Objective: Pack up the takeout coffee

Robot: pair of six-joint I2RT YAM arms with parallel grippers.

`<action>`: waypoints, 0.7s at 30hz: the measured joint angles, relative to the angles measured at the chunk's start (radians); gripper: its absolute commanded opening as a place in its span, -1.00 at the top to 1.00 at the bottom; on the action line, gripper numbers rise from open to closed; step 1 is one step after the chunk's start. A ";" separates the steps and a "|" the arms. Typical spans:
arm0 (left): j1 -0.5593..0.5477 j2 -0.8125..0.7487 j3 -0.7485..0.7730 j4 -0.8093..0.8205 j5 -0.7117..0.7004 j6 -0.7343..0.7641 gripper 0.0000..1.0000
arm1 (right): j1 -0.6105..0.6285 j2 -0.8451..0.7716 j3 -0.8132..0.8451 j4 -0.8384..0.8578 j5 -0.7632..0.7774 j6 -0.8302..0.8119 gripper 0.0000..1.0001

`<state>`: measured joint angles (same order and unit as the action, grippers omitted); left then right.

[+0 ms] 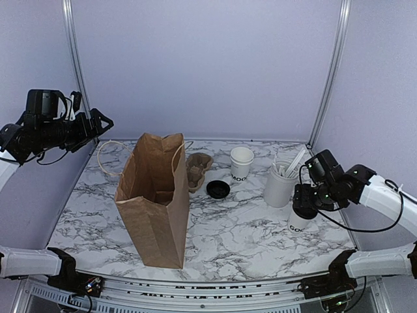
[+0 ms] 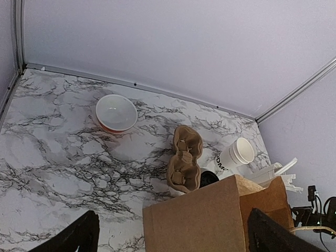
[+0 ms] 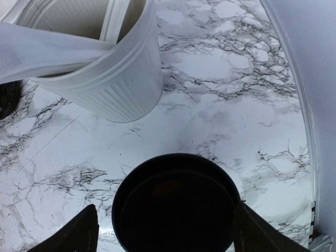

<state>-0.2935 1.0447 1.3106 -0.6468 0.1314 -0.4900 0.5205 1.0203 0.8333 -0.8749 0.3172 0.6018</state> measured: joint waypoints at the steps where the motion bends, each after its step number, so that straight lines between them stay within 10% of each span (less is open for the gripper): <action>1: 0.000 0.000 0.000 0.000 0.000 0.000 -0.98 | 0.000 0.003 0.000 0.001 0.003 0.000 -0.68; 21: 0.000 0.000 -0.002 0.000 0.010 -0.001 -0.98 | -0.002 0.007 0.034 -0.022 0.003 0.010 -0.70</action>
<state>-0.2932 1.0451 1.3090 -0.6464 0.1410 -0.4908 0.5182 1.0275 0.8669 -0.8967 0.3199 0.6117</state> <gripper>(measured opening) 0.993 0.846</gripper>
